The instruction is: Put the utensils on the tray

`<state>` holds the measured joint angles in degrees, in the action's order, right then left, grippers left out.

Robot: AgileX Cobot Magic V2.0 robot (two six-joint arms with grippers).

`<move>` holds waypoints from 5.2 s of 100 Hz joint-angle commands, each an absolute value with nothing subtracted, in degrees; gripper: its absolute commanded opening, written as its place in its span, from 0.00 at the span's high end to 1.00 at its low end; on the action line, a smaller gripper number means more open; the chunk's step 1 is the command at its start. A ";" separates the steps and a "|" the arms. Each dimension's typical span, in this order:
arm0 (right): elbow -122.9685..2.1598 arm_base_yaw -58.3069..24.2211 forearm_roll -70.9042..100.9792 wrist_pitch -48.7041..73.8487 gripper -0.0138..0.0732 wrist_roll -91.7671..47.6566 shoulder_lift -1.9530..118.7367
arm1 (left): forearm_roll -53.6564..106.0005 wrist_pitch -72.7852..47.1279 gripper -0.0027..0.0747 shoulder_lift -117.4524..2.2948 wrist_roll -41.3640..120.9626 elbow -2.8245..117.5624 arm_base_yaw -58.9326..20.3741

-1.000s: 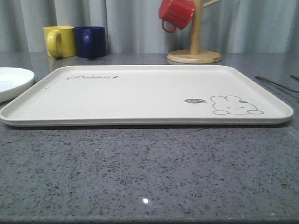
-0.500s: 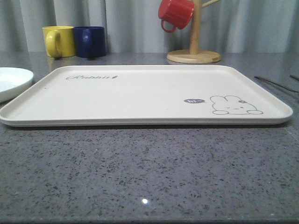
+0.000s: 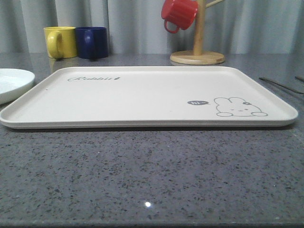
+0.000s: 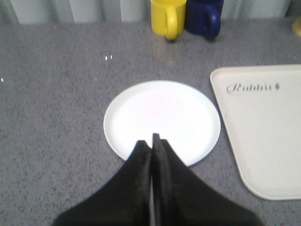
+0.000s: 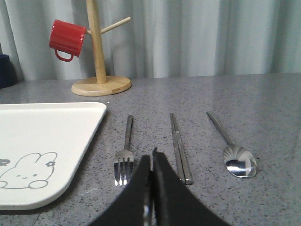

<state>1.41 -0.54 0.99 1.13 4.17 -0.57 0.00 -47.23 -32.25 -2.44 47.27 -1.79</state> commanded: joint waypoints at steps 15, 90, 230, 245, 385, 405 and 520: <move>1.58 -0.27 1.08 -3.74 0.92 3.75 -1.62 | 0.00 -48.78 0.99 -41.89 -2.87 51.90 -1.65; 1.58 -0.27 1.08 -3.74 0.92 3.75 -1.62 | 0.00 -47.31 0.29 -46.12 -1.87 51.99 -1.65; 1.58 -0.27 1.08 -3.74 0.92 3.75 -1.62 | 1.83 -52.14 0.49 -97.95 0.67 76.57 10.34; 1.58 -0.27 1.08 -3.74 0.92 3.75 -1.62 | 1.83 -52.50 0.96 -97.95 1.21 76.57 10.34; 1.58 -0.27 1.08 -3.74 0.92 3.75 -1.62 | 27.67 -53.47 0.99 -91.71 13.66 84.66 -8.89; 1.58 -0.27 1.08 -3.74 0.92 3.75 -1.62 | 28.43 -53.27 0.99 -96.58 13.66 84.66 -10.67; 1.58 -0.27 1.08 -3.74 0.92 3.75 -1.62 | 27.25 -43.25 0.60 -90.75 14.01 81.94 -10.68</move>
<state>1.41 -0.54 0.99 1.13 4.17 -0.57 26.30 -47.99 -96.87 13.95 81.91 -10.25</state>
